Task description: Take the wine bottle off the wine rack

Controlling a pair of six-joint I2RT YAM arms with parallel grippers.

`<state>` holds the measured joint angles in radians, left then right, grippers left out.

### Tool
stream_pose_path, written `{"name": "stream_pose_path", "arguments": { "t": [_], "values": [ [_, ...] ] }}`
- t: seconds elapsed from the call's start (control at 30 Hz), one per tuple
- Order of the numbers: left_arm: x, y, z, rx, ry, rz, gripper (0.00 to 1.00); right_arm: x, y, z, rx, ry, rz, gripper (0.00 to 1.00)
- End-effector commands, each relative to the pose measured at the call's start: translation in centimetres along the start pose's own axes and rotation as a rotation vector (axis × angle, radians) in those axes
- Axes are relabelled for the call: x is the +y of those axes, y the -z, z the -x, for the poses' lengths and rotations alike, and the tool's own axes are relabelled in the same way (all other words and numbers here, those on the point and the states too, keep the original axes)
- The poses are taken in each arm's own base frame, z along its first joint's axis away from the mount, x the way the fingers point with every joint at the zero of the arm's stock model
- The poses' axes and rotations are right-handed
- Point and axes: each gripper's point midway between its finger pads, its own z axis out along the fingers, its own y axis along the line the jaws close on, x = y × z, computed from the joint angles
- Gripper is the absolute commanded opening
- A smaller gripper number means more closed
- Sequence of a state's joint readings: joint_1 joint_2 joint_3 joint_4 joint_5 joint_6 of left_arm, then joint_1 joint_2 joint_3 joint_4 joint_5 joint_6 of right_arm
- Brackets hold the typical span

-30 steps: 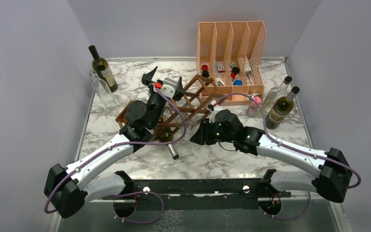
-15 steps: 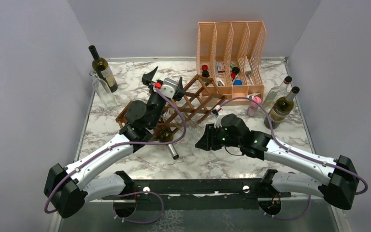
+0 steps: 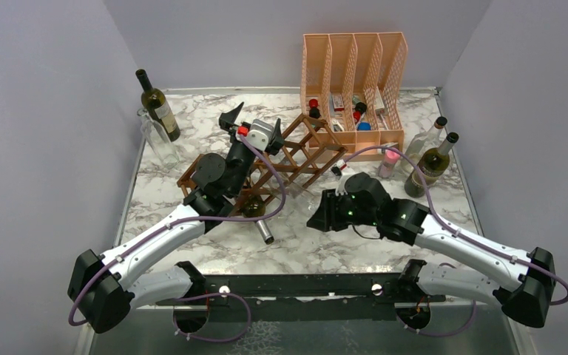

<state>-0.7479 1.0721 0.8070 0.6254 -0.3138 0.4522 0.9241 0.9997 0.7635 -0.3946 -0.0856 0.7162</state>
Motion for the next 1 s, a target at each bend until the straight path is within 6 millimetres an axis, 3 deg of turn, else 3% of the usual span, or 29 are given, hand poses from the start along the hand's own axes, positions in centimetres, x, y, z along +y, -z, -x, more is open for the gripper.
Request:
{"name": "stream_pose_path", "arguments": {
  "t": [0.0,0.23,0.6,0.8,0.97],
  "values": [
    [-0.4,-0.2,0.5,-0.02,0.018,-0.021,0.99,-2.3,1.7,0.5,-0.012,-0.002,-0.152,0.01],
    [-1.0,-0.4,0.3,-0.015,0.035,-0.044,0.99,-2.1,4.2,1.3,-0.025,0.024,-0.178,0.01],
    [-2.6,-0.6,0.7,-0.021,0.051,-0.107,0.99,-2.2,7.0,-0.9,0.058,0.032,-0.159,0.01],
    [-5.9,-0.9,0.2,-0.003,0.072,-0.236,0.99,-2.5,9.2,-2.5,0.107,0.038,-0.148,0.01],
    [-9.6,-0.5,0.5,-0.013,0.09,-0.383,0.99,-3.3,11.6,-2.6,0.099,0.011,-0.209,0.01]
  ]
}}
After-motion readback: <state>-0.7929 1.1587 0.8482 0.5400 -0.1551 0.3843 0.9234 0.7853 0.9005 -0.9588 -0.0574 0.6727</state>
